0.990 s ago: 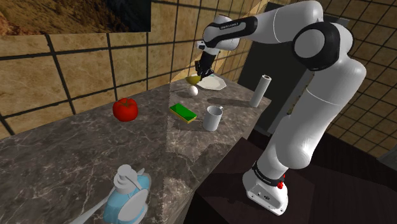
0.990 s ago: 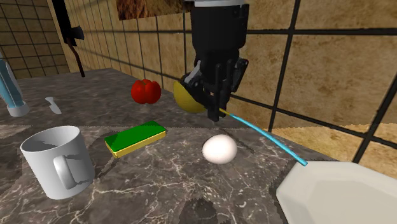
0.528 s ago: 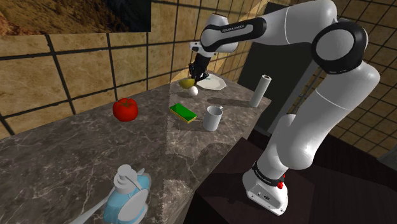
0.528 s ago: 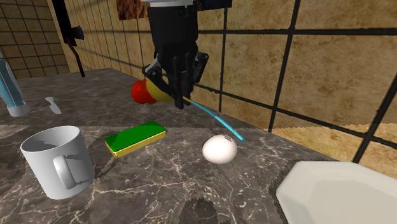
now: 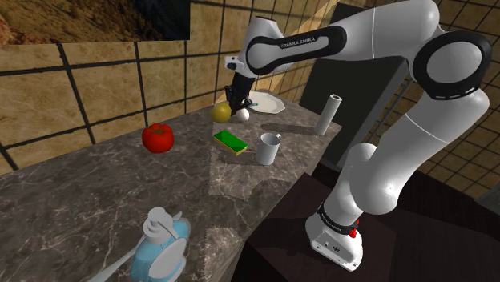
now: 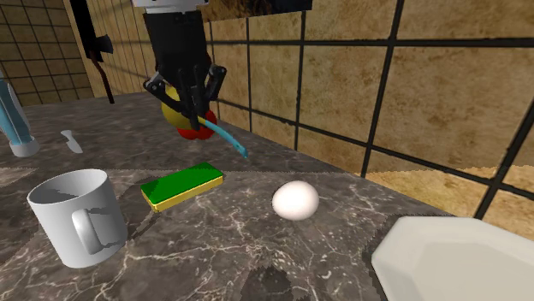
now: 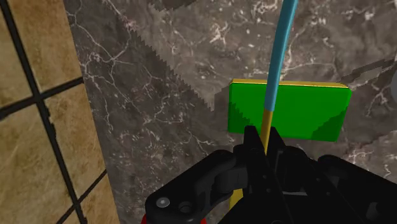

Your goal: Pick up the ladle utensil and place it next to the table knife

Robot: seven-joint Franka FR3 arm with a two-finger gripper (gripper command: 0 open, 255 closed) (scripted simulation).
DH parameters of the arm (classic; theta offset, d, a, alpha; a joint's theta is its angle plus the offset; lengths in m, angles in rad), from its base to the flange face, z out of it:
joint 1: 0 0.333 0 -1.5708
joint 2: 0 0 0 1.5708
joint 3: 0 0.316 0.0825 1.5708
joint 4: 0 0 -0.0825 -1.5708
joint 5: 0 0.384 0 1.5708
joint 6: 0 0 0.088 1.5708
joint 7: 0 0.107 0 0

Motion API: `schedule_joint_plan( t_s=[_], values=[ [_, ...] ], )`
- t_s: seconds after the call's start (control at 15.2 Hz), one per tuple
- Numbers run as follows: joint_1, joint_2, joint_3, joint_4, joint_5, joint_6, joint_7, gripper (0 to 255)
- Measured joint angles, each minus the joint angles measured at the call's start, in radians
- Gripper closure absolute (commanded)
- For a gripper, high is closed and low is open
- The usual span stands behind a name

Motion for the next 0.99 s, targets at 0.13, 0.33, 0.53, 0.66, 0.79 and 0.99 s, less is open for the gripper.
schedule_joint_plan(
  t_s=[0.13, 0.33, 0.53, 0.66, 0.79, 0.99],
  values=[
    [0.018, -0.008, 0.030, -0.020, -0.004, 0.014, 0.050, 255],
    [0.048, -0.026, 0.083, -0.035, -0.011, 0.014, 0.137, 255],
    [0.073, -0.028, 0.125, -0.041, -0.012, 0.020, 0.205, 255],
    [0.096, -0.022, 0.161, -0.040, -0.012, 0.026, 0.263, 255],
    [0.113, -0.016, 0.189, -0.027, -0.013, 0.019, 0.309, 255],
    [0.146, 0.013, 0.239, 0.008, -0.013, 0.014, 0.391, 255]
  ],
)
